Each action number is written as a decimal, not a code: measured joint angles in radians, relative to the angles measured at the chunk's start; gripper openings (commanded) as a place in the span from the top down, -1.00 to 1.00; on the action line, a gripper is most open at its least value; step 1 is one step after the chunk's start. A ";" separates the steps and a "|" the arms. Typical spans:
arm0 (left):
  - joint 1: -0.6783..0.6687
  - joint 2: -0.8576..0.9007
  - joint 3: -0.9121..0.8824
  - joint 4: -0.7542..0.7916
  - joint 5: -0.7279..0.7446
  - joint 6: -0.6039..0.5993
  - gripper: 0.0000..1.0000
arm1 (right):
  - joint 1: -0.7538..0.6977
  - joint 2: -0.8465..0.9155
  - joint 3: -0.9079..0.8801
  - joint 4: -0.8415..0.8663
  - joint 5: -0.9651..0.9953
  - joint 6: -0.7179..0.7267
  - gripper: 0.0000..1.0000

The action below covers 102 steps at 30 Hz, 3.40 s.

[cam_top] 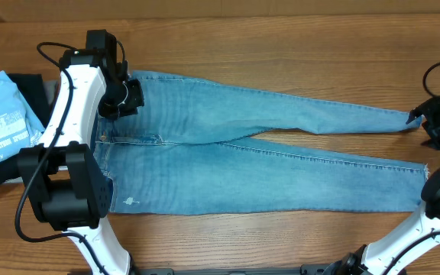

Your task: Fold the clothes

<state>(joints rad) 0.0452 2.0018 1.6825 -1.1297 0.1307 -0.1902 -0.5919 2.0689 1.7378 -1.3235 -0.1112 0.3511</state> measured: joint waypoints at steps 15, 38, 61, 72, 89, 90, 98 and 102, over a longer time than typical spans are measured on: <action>0.000 0.000 0.000 -0.003 0.000 0.008 0.92 | 0.082 -0.018 -0.213 0.140 0.034 -0.039 0.89; 0.000 0.000 0.000 -0.023 0.000 0.008 0.92 | 0.133 0.024 -0.275 0.393 0.063 -0.061 -0.18; 0.000 0.000 0.000 -0.008 0.000 0.012 0.92 | 0.188 -0.261 0.116 -0.371 -0.182 -0.322 0.85; 0.000 0.000 0.000 0.001 0.000 0.015 0.92 | 0.033 -0.133 0.141 -0.132 0.040 -0.094 -1.00; 0.000 0.000 0.000 -0.016 0.000 0.037 0.92 | -0.027 0.090 0.045 0.299 0.031 -0.219 0.04; 0.000 0.000 0.000 -0.016 0.000 0.037 0.92 | -0.027 0.109 0.044 0.301 0.031 -0.220 0.03; 0.000 0.000 0.000 -0.015 0.000 0.037 0.92 | -0.027 0.207 0.040 0.288 0.030 -0.220 0.92; 0.000 0.000 0.000 -0.016 0.000 0.037 0.92 | -0.028 0.192 0.117 0.111 0.008 -0.220 0.92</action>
<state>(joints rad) 0.0452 2.0018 1.6829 -1.1458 0.1307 -0.1532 -0.6201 2.2612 1.8545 -1.2121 -0.1028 0.1310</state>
